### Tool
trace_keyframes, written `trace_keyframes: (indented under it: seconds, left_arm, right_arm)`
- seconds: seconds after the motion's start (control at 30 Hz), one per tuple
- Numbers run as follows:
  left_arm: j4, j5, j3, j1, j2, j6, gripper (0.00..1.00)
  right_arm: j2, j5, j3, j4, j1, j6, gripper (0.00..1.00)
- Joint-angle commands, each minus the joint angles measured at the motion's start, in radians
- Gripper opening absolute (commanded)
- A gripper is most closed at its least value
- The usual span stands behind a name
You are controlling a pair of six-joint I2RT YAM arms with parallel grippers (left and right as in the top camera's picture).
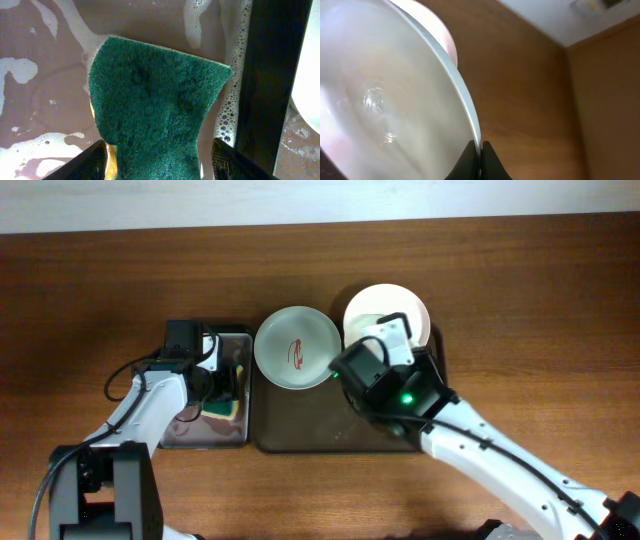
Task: Clean dirty plates on tray and stack at the side
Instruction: 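Carry the cleaned plate right off the tray with the right gripper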
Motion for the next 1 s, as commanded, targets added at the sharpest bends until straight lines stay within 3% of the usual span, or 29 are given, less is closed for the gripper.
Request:
trace_keyframes:
  seconds: [0.0,0.2,0.37,0.6,0.83,0.87,0.93,0.97]
  left_arm:
    - [-0.002,0.014,-0.006,0.003,-0.001,0.012,0.65]
    - [-0.003,0.014,-0.006,0.003,-0.001,0.012,0.64]
    - [-0.005,0.014,-0.006,0.003,-0.001,0.012,0.65]
    - [-0.012,0.014,-0.006,0.003,-0.001,0.012,0.64]
    - [-0.016,0.014,-0.006,0.003,-0.001,0.012,0.64]
    - [-0.016,0.014,-0.006,0.003,-0.001,0.012,0.64]
    - [-0.016,0.014,-0.006,0.003,-0.001,0.012,0.64]
    - [-0.016,0.014,-0.006,0.003,-0.001,0.012,0.64]
  right_arm:
    - [-0.025,-0.354,0.024,0.011,-0.175,0.15,0.04]
    - [-0.018,-0.869,0.024,0.035,-0.751,0.15,0.04]
    - [0.066,-0.998,0.019,0.015,-1.069,0.117,0.04]
    - [0.268,-0.991,0.019,0.052,-1.161,0.117,0.04]
    - [0.29,-0.859,0.019,0.107,-1.161,0.118,0.04]
    - [0.29,-0.857,0.019,0.106,-1.161,0.118,0.08]
    - [0.29,-0.916,0.019,0.112,-1.156,0.117,0.52]
    - [0.29,-0.989,0.02,0.113,-1.149,0.08,0.56]
